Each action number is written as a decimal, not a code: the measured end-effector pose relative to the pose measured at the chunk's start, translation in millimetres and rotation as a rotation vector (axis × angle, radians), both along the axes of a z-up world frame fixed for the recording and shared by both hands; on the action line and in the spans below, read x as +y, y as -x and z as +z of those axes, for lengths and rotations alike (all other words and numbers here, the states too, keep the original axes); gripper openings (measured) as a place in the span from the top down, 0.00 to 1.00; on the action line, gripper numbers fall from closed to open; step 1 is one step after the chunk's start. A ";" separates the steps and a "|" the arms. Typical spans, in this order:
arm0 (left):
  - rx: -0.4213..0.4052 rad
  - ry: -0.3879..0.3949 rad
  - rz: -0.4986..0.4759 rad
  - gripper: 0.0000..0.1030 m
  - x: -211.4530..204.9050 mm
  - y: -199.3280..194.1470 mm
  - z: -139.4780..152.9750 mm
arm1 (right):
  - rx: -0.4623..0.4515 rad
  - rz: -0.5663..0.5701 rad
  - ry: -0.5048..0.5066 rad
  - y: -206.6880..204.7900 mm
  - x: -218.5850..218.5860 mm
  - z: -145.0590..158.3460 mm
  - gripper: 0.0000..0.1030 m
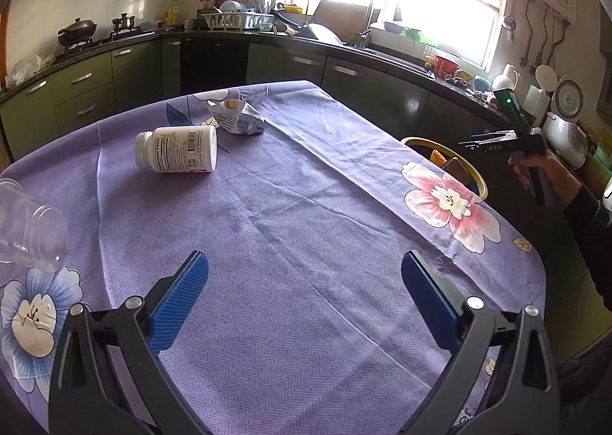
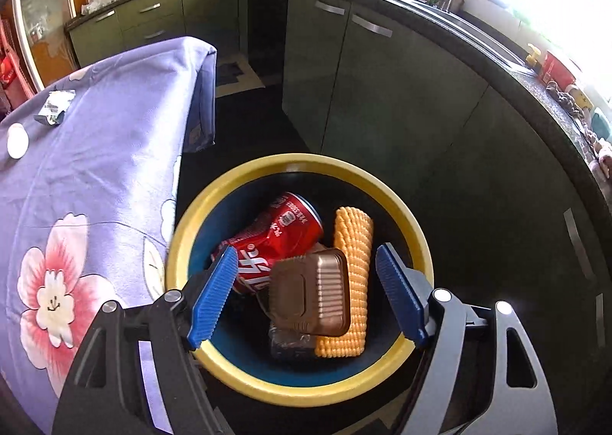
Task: Collect trash
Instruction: 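Carry the brown box with the right gripper over the bin and release, then reach the left gripper to the white pill bottle and grasp it, then lift the white pill bottle in the left gripper over the bin and open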
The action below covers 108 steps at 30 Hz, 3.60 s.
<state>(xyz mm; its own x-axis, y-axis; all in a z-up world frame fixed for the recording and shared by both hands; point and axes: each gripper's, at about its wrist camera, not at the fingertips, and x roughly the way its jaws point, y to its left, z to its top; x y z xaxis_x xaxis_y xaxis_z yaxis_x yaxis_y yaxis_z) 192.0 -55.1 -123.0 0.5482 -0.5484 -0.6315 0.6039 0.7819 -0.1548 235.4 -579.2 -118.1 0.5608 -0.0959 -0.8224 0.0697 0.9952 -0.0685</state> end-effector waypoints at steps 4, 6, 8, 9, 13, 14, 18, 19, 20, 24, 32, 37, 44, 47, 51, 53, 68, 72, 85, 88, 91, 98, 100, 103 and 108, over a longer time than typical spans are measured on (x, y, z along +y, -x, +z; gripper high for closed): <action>0.000 -0.009 -0.004 0.06 -2.3 0.7 -0.3 | -0.047 0.059 -0.002 24.4 32.5 9.7 0.24; 0.001 -0.014 0.015 0.06 -1.6 -0.9 -0.4 | -0.067 0.086 -0.001 31.8 47.6 13.5 0.24; 0.004 -0.021 0.044 0.06 0.6 -4.5 -0.2 | -0.080 0.112 -0.008 37.9 59.9 15.9 0.24; 0.009 -0.023 0.068 0.06 2.4 -8.0 0.6 | -0.090 0.124 -0.008 41.8 65.1 17.6 0.24; 0.086 -0.010 0.128 0.06 6.9 -32.3 5.3 | -0.123 0.159 -0.027 49.9 77.5 25.8 0.23; 0.097 -0.023 0.140 0.06 5.6 -40.1 6.9 | -0.132 0.164 -0.034 50.6 78.5 26.8 0.23; 0.100 -0.051 0.181 0.06 3.3 -75.6 13.3 | -0.153 0.188 -0.078 59.3 84.0 26.8 0.22; 0.098 -0.059 0.187 0.06 2.6 -84.8 14.1 | -0.151 0.198 -0.090 60.5 84.1 25.5 0.22; 0.094 -0.068 0.195 0.06 2.6 -93.9 14.5 | -0.149 0.207 -0.099 62.4 86.2 24.0 0.22; 0.080 -0.115 0.233 0.06 2.3 -126.8 8.5 | -0.140 0.237 -0.115 70.2 93.5 18.9 0.22; 0.079 -0.153 0.264 0.06 4.5 -161.6 -3.5 | -0.131 0.254 -0.148 69.2 94.8 12.2 0.22; 0.088 -0.135 0.243 0.06 2.2 -169.7 -7.5 | -0.120 0.269 -0.151 64.5 99.7 9.3 0.22; 0.070 -0.154 0.241 0.08 -3.4 -173.3 -9.8 | -0.115 0.275 -0.151 62.2 103.2 9.2 0.22; 0.067 -0.176 0.242 0.22 -6.6 -173.1 -11.2 | -0.115 0.273 -0.149 62.5 103.5 9.5 0.22; 0.061 -0.193 0.238 0.22 -9.9 -170.7 -11.9 | -0.117 0.272 -0.154 63.2 103.6 9.4 0.22; 0.058 -0.197 0.233 0.22 -11.7 -168.1 -11.5 | -0.115 0.272 -0.156 62.9 103.4 8.7 0.22; 0.015 -0.172 0.179 0.22 -33.6 -104.0 27.6 | -0.139 0.251 -0.128 77.9 99.5 13.2 0.22; 0.008 -0.161 0.121 0.22 -55.0 -69.9 43.4 | -0.140 0.205 -0.121 87.5 86.7 13.7 0.22; 0.021 -0.124 -0.276 0.22 -221.3 -21.3 64.5 | -0.150 0.057 -0.105 142.3 27.7 11.5 0.22; 0.039 -0.132 -0.334 0.22 -267.0 -25.9 58.7 | -0.159 0.030 -0.111 151.9 13.0 11.5 0.22; 0.053 -0.155 -0.383 0.22 -314.1 -32.8 48.9 | -0.161 0.009 -0.125 160.2 -0.4 8.8 0.22; 0.078 -0.208 -0.445 0.22 -404.1 -58.1 20.8 | -0.142 -0.052 -0.161 174.4 -26.5 -5.5 0.22; 0.097 -0.216 -0.450 0.22 -421.5 -65.5 12.3 | -0.132 -0.065 -0.173 176.8 -31.7 -10.2 0.22; 0.117 -0.206 -0.439 0.19 -428.4 -72.1 7.8 | -0.125 -0.070 -0.180 178.2 -34.7 -13.5 0.22; 0.088 -0.148 -0.436 0.15 -398.0 -61.5 24.8 | -0.129 -0.051 -0.182 172.4 -27.5 -11.0 0.22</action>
<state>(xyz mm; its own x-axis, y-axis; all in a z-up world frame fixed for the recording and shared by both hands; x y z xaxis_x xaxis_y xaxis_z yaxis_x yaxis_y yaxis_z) 253.6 -453.1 -98.2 0.2272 -0.6163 -0.7540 0.8706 0.4755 -0.1263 63.1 -606.7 -129.1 0.6604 0.0169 -0.7507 0.1166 0.9853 0.1248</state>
